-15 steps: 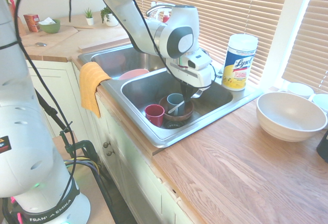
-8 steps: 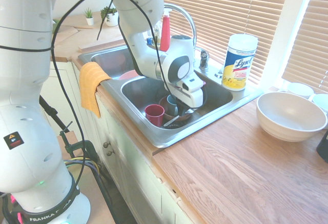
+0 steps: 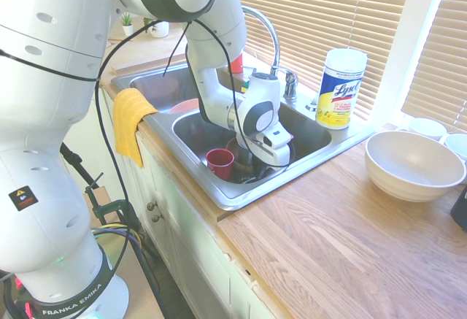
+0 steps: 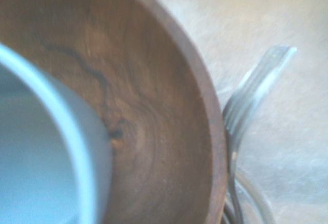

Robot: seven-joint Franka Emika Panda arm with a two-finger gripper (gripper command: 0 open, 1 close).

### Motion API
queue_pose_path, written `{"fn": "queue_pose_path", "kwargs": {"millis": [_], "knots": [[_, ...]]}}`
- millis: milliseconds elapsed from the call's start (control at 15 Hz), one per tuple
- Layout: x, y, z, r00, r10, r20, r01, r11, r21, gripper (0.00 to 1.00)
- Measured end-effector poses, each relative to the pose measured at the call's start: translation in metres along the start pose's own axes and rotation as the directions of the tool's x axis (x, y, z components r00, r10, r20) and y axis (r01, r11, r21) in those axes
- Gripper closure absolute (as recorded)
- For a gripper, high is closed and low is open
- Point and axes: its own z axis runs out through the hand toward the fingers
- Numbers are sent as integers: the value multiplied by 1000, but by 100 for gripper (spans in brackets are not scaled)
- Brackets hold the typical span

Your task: Put the fork into the sink

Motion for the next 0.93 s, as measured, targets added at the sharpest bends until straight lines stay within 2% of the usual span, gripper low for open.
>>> {"fn": "queue_pose_path", "kwargs": {"millis": [600,733,933], "knots": [[6,-5,-10,1000,-6,-6,7,1000,19,0],[9,-13,-39,999,-15,-29,16,999,31,0],[7,-24,-107,998,-31,-57,34,998,56,0]]}}
